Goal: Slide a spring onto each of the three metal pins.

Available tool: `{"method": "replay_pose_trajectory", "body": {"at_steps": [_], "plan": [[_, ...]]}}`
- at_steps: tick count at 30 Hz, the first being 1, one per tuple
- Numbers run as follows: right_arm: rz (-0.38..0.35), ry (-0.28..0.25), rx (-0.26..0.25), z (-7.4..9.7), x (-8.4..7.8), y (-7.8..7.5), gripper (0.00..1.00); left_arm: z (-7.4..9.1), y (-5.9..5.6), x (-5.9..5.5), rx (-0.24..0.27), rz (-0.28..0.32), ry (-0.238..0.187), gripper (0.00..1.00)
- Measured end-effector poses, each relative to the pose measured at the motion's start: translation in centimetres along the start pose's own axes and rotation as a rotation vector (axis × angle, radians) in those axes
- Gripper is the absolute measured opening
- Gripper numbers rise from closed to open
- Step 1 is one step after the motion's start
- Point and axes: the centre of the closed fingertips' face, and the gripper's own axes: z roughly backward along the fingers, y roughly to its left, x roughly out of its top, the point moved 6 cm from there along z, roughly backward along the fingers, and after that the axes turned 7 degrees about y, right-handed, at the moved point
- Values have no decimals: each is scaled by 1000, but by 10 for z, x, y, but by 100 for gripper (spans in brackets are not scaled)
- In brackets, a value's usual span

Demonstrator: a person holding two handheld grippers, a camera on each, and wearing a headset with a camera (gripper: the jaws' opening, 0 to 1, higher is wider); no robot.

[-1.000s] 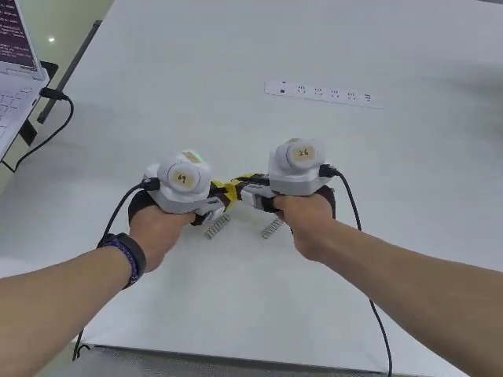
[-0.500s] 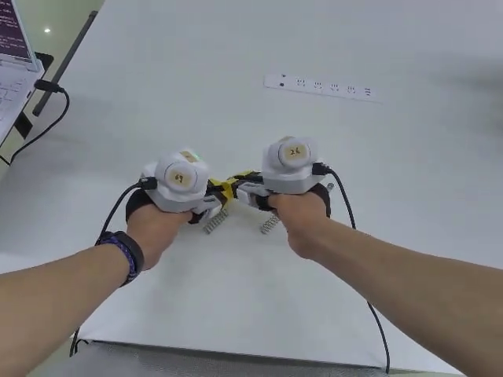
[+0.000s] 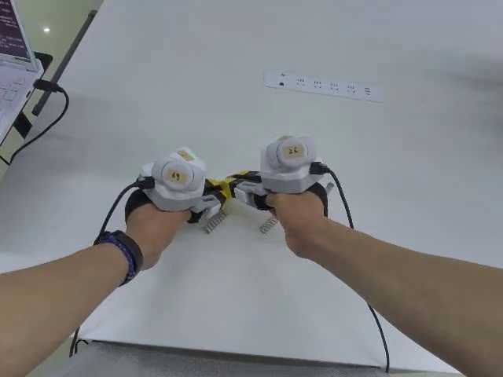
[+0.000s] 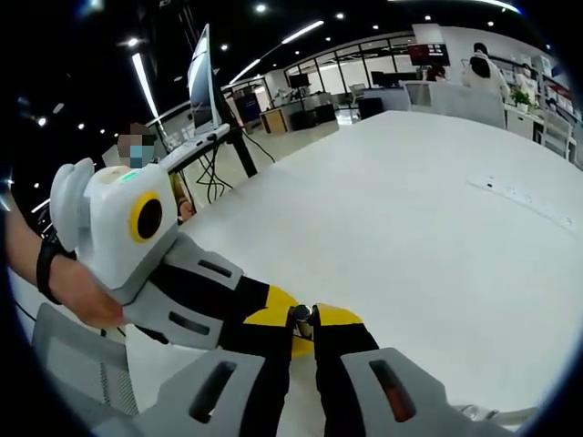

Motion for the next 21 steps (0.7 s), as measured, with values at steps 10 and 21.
{"method": "replay_pose_trajectory", "body": {"at_steps": [10,21], "plan": [[-19,-2,18,0,0,2,7,0,-1,-2,3,2,-8,0],[-39,-17,45,1,3,6,13,-2,-3,-5,16,-23,5,0]]}}
